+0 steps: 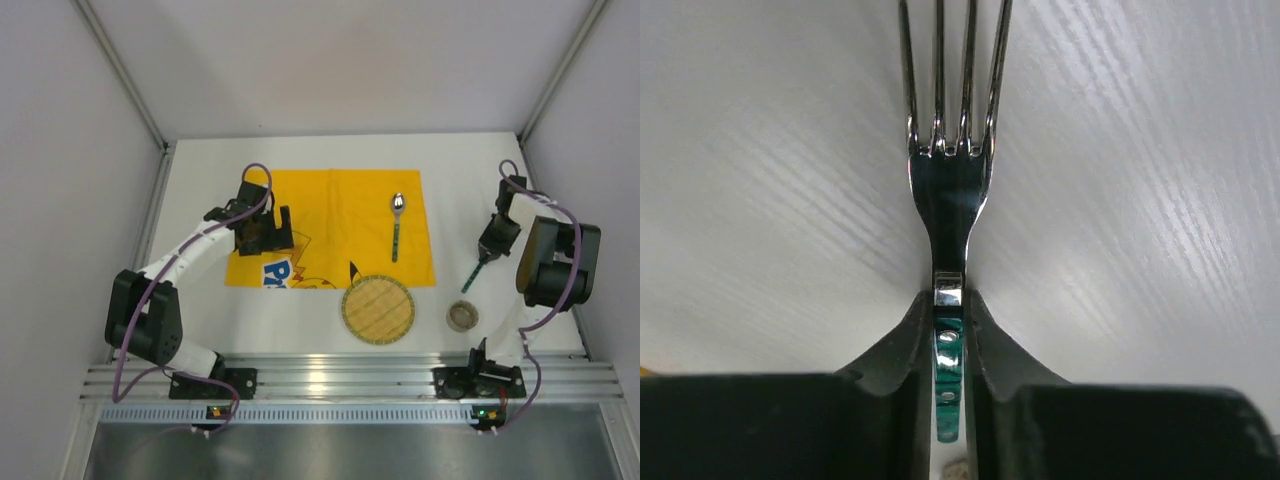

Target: Set the dinner table for one person

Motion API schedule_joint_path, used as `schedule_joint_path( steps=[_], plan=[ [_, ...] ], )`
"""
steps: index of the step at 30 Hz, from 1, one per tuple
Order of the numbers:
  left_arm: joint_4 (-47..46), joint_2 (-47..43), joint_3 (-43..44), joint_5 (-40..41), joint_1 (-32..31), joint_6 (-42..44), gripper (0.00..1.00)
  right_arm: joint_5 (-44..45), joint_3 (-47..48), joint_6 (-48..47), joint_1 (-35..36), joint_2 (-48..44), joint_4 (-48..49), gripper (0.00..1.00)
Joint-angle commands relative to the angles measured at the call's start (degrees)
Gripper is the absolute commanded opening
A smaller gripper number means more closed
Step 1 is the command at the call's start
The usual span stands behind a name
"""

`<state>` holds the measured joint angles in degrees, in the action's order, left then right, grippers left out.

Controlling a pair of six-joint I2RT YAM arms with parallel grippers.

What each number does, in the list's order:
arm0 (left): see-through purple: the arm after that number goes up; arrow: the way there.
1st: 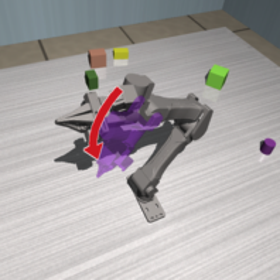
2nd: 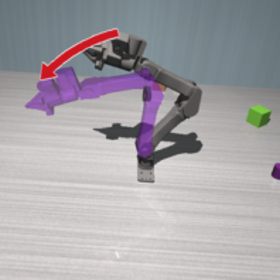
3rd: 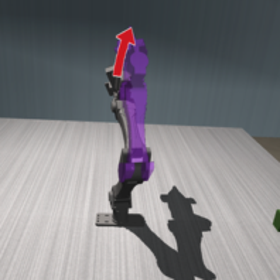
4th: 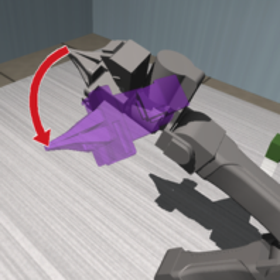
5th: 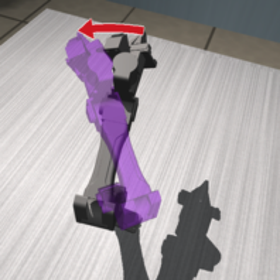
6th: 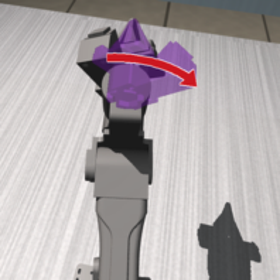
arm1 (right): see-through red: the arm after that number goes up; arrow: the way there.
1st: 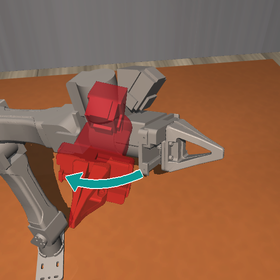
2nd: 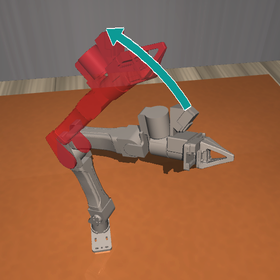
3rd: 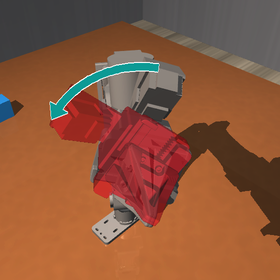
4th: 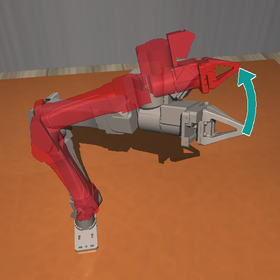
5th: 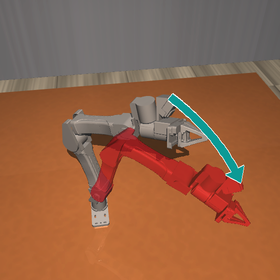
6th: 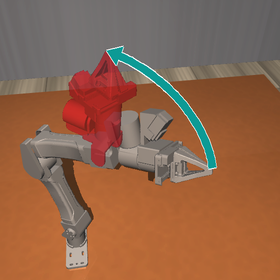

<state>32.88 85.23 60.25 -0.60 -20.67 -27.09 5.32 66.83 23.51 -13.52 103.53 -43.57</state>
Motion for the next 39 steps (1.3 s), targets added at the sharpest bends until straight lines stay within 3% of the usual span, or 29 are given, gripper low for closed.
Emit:
schedule_joint_path(
  steps=[1,6,14,21,28,35,39],
  plan=[
    [-3.4,-2.0,0.6,-1.7,-0.2,0.7,0.96,3.4,4.3,-1.6,2.2,1.7,-0.7,0.00],
    [-3.6,-0.5,7.5,-2.2,-5.3,7.7,0.97,4.8,11.5,-1.9,6.5,-0.5,-4.1,0.00],
    [-2.8,10.6,27.2,2.3,-21.8,14.9,0.97,-2.2,32.1,3.8,25.3,-1.4,-15.5,0.00],
    [-4.0,17.8,37.5,13.3,-32.8,17.2,0.94,-14.3,34.4,10.9,34.7,-3.4,-17.2,0.00],
    [-1.9,21.0,36.8,20.7,-38.8,19.3,0.91,-18.8,35.2,13.8,35.4,-6.6,-17.5,0.00],
    [0.4,23.2,37.4,28.5,-41.5,19.1,0.60,-21.0,34.1,14.4,35.7,-8.4,-17.8,0.00],
    [3.6,26.5,42.0,38.8,-45.5,22.7,0.25,-21.8,32.5,13.5,36.7,-9.0,-18.0,0.00]
  ],
)
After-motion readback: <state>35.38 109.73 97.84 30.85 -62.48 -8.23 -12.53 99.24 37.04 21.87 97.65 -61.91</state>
